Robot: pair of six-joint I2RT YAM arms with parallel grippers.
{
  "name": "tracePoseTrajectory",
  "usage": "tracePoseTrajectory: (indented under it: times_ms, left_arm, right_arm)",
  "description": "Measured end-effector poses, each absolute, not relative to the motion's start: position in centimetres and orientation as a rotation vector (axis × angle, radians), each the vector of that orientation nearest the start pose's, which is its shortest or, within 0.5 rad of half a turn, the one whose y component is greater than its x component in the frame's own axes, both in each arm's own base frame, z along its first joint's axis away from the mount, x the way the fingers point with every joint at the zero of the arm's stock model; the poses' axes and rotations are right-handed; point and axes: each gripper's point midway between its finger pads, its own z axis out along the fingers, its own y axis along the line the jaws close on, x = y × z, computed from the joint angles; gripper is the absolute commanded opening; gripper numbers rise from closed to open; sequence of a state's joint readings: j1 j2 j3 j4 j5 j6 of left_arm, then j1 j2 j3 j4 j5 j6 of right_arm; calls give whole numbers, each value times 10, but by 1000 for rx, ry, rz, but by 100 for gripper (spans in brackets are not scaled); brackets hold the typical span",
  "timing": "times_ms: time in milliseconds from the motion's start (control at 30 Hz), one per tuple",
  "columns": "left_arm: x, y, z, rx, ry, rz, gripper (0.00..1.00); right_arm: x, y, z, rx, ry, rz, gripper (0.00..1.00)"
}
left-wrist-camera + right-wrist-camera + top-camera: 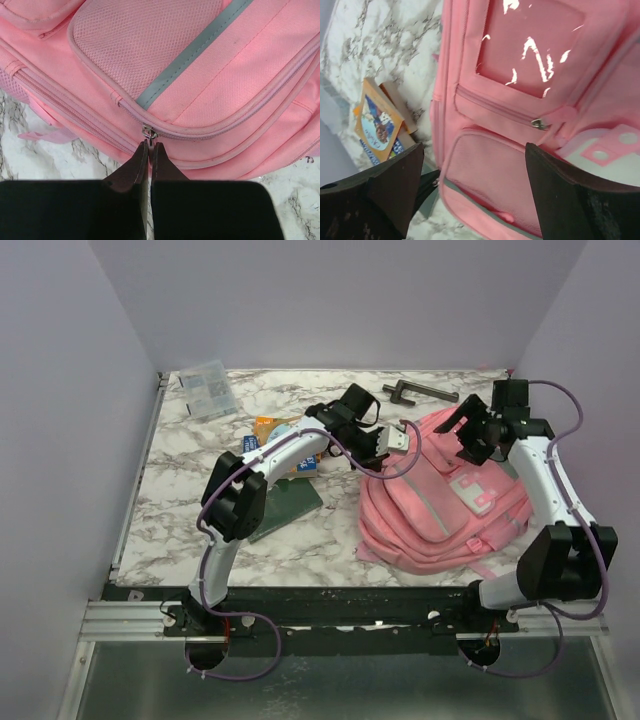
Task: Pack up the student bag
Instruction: Zip the student bag at the center of the board.
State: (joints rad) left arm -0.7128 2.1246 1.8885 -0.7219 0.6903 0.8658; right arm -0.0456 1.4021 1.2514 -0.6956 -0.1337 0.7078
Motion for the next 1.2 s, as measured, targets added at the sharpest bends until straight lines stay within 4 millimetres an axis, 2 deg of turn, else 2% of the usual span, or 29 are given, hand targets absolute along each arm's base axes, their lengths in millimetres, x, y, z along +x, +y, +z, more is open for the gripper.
tracePoseTrajectory:
  times_ms: [200, 400, 500, 667, 767, 800, 833, 933, 1000, 1200]
  left_arm:
    - [337, -407, 136, 1870, 1483, -795, 0]
    - [336, -408, 136, 1871, 1479, -795, 0]
    - [337, -410, 137, 1868, 1475, -793, 0]
    - [337, -412, 138, 1868, 1467, -786, 0]
    - [338, -412, 136, 1870, 1468, -770, 0]
    - [338, -412, 135, 1872, 1471, -764, 0]
    - [338, -412, 135, 1873, 1473, -759, 0]
    - [339, -412, 133, 1874, 1476, -747, 0]
    - [338, -413, 131, 1878, 1475, -747, 0]
    - [335, -412, 127, 1883, 1477, -723, 0]
  right_arm:
    - [377, 71, 183, 957, 2375, 590, 85]
    - [391, 118, 176, 1020, 2498, 475, 86]
    - [386, 128, 163, 1053, 2555, 374, 85]
    - [368, 125, 135, 1156, 2644, 238, 65]
    - [363, 124, 123, 1191, 2682, 180, 63]
    - [362, 126, 119, 1192, 2690, 165, 58]
    - [362, 127, 116, 1187, 2698, 145, 51]
    - [359, 129, 112, 1182, 2705, 96, 18]
    - [362, 131, 112, 1194, 2689, 107, 2]
    - [364, 133, 107, 1240, 2708, 79, 1]
